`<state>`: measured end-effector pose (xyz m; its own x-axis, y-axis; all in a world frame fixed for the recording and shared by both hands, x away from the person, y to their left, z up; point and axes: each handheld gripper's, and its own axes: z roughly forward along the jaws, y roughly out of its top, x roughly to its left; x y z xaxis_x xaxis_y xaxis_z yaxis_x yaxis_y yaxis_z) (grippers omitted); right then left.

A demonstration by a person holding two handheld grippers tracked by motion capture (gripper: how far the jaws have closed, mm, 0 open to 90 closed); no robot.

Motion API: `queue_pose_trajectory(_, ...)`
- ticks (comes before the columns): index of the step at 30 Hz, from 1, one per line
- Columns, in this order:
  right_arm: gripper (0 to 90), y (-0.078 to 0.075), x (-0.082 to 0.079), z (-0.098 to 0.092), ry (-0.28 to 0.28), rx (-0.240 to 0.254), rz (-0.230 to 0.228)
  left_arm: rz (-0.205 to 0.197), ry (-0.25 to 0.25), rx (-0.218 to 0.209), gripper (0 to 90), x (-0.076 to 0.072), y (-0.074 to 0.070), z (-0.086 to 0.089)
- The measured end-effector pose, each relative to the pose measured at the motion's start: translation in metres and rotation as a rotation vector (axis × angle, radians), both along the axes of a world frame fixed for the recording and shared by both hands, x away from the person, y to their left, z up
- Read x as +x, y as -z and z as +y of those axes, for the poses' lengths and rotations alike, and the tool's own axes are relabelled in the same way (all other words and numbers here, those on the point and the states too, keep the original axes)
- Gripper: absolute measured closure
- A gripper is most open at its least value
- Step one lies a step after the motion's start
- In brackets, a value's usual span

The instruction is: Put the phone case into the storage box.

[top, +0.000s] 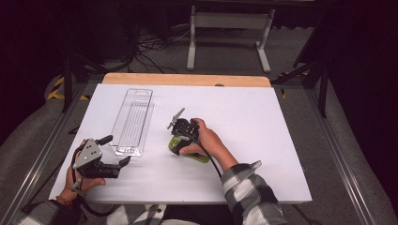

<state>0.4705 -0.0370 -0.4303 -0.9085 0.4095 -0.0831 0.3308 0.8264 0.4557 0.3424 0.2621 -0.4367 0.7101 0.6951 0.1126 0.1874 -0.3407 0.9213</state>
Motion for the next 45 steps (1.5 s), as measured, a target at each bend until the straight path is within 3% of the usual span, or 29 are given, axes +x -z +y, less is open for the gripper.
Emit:
queue_pose_trajectory(5,9.6,0.009,0.006,0.005,0.011,-0.046,0.015,0.007,0.01,0.009,5.1,0.0,0.001,-0.002)
queue_pose_trajectory(13,14.0,0.01,0.012,0.002,-0.028,-0.027,0.061,0.008,0.026,0.021,5.2,0.0,0.002,-0.004)
queue_pose_trajectory(16,15.6,0.009,0.011,0.003,-0.039,-0.038,0.055,0.012,0.028,0.023,5.2,0.0,0.002,-0.004)
queue_pose_trajectory(20,16.0,0.01,0.011,0.002,-0.034,-0.015,0.065,0.017,0.03,0.022,5.3,0.0,0.002,-0.004)
queue_pose_trajectory(25,16.3,0.008,0.008,0.0,-0.041,-0.005,0.047,0.013,0.025,0.023,5.3,0.0,0.002,-0.004)
queue_pose_trajectory(31,16.4,-0.002,0.003,-0.01,-0.039,0.065,0.007,0.013,0.025,0.015,5.5,0.001,0.002,-0.004)
queue_pose_trajectory(35,16.5,-0.015,-0.006,-0.024,-0.023,0.135,-0.041,0.017,0.024,0.013,5.5,0.0,0.001,-0.005)
queue_pose_trajectory(45,16.6,-0.036,-0.024,-0.056,0.003,0.251,-0.128,0.01,0.026,0.018,5.6,0.0,-0.001,-0.006)
